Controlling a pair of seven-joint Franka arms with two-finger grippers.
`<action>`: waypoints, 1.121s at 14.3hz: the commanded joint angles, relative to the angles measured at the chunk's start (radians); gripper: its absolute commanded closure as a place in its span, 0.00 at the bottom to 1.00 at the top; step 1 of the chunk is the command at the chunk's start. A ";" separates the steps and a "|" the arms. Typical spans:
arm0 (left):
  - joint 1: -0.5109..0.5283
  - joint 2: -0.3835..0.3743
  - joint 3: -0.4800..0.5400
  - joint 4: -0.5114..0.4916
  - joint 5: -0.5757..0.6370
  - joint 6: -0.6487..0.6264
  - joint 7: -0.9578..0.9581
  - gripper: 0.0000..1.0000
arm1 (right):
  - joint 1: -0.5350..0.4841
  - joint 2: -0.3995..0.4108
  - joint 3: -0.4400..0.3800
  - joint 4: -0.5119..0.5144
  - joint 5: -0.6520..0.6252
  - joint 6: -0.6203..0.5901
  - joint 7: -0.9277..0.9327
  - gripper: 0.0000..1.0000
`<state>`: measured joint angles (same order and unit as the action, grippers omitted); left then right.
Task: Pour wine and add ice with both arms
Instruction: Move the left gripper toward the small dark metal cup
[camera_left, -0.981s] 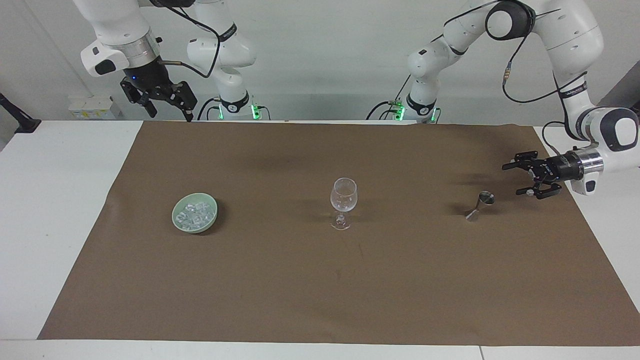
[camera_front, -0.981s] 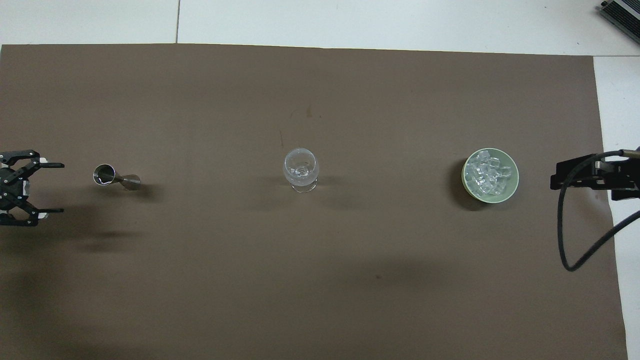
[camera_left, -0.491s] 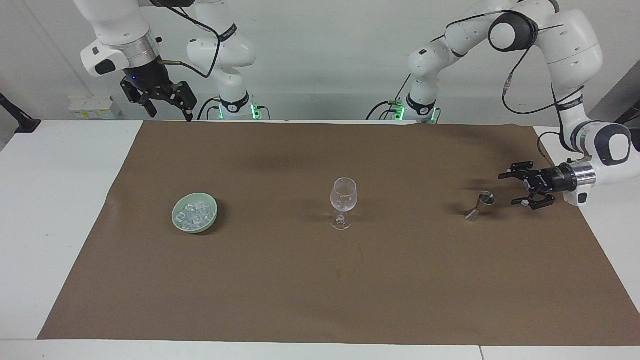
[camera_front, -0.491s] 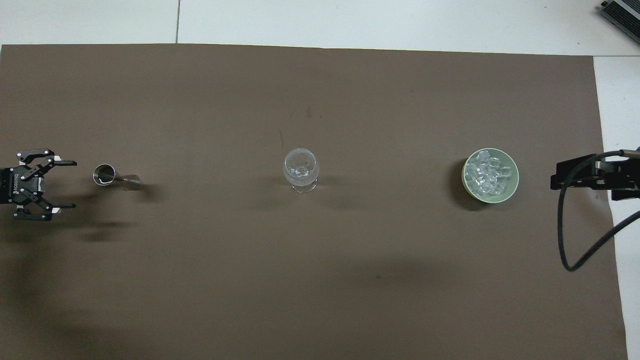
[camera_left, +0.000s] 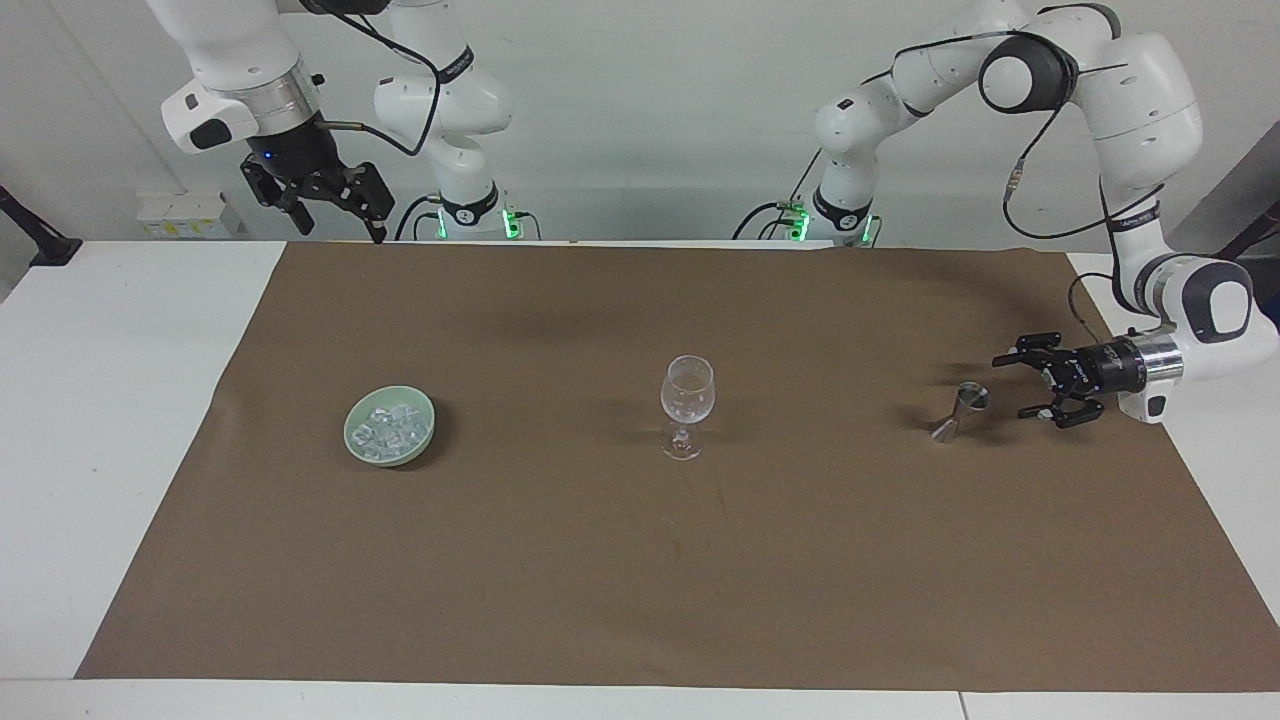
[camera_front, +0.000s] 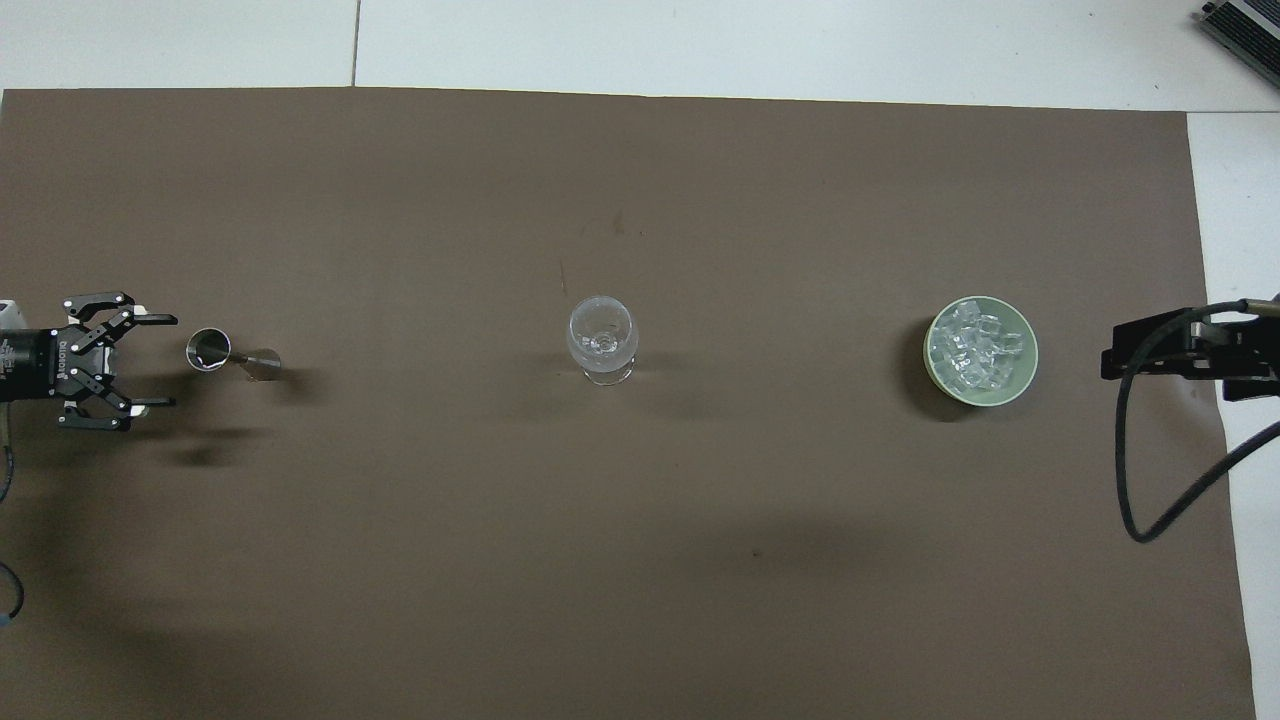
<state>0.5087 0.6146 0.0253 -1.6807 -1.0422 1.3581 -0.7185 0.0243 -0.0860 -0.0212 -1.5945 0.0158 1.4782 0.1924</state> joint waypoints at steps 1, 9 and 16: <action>-0.030 0.031 0.005 0.019 -0.022 0.015 0.010 0.00 | 0.002 -0.026 -0.002 -0.032 0.007 0.022 0.012 0.00; -0.058 0.059 0.005 0.018 -0.027 0.036 0.033 0.00 | 0.002 -0.026 -0.002 -0.032 0.009 0.022 0.012 0.00; -0.067 0.073 0.005 0.015 -0.041 0.053 0.053 0.00 | 0.002 -0.026 -0.002 -0.032 0.007 0.022 0.012 0.00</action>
<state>0.4599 0.6726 0.0228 -1.6801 -1.0610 1.3968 -0.6771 0.0243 -0.0860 -0.0212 -1.5945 0.0158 1.4782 0.1924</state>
